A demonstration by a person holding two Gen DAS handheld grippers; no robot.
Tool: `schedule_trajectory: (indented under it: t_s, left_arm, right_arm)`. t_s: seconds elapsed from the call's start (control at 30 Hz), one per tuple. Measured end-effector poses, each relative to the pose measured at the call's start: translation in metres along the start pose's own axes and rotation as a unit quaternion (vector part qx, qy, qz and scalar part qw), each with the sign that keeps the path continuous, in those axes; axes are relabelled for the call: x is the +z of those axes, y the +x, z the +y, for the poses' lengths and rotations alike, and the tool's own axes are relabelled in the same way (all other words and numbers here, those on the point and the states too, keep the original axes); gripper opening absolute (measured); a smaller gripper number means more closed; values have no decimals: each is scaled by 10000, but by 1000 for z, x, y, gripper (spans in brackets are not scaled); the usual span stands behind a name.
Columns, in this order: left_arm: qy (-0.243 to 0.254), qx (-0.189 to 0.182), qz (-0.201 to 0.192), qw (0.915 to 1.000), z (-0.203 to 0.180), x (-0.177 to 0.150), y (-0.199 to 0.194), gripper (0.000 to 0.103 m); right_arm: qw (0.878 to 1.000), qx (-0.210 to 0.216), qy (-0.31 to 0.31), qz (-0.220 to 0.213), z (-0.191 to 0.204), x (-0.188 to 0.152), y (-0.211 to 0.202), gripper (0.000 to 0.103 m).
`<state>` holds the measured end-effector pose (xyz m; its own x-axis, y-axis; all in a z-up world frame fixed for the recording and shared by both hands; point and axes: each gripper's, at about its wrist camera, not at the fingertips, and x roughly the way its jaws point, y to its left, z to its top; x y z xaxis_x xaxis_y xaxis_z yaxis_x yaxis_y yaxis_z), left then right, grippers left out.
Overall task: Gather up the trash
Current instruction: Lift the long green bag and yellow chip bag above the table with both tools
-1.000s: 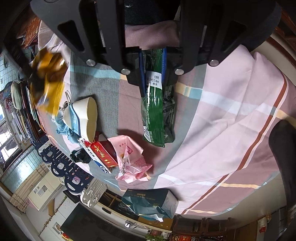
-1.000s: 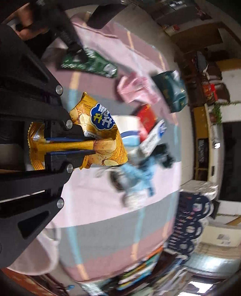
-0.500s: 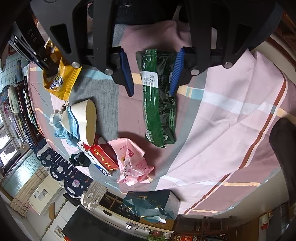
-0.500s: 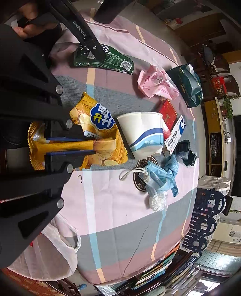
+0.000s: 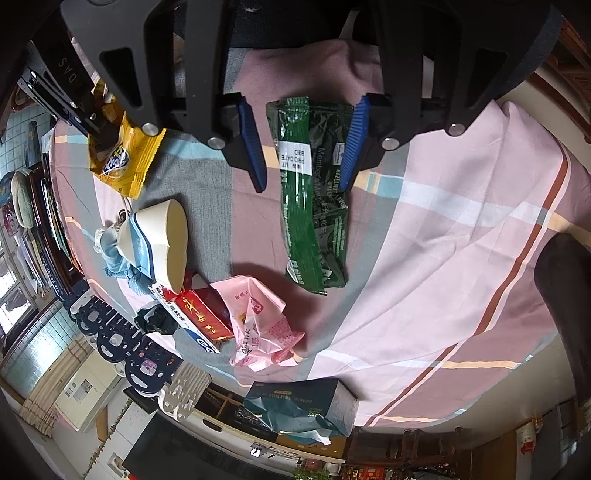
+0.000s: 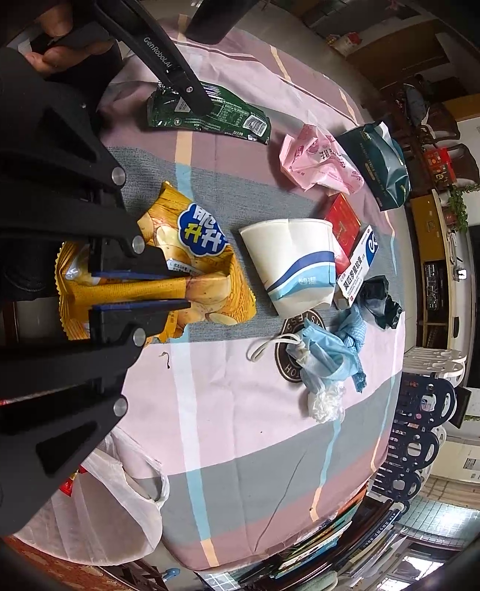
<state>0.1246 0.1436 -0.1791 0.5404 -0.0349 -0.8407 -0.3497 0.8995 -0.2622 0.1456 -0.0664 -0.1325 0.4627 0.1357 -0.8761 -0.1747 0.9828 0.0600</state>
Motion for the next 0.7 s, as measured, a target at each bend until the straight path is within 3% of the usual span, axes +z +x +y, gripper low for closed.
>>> schedule_trajectory:
  t_s: [0.27,0.37,0.43,0.5,0.7]
  left_arm:
    - [-84,98,-6,9999,5,0,0,19]
    - [-67,111,-84,9999,5,1,-3,16]
    - [-22,140,-122,9998,4,0,-4,15]
    - [29,191,-160,9997,1,1,-5,14]
    - [-23,220,-250,9994,4,2,-8,14]
  right_arm:
    - [9999,126,38,38,2,0,0,15]
    - [9999,120,58,62,2,0,1,27]
    - [9999,103,92,28,1,0,1,43]
    - [9999,102,110,-5,1,1,-1,50]
    - [9997,173,169,9,0,2,-1,60]
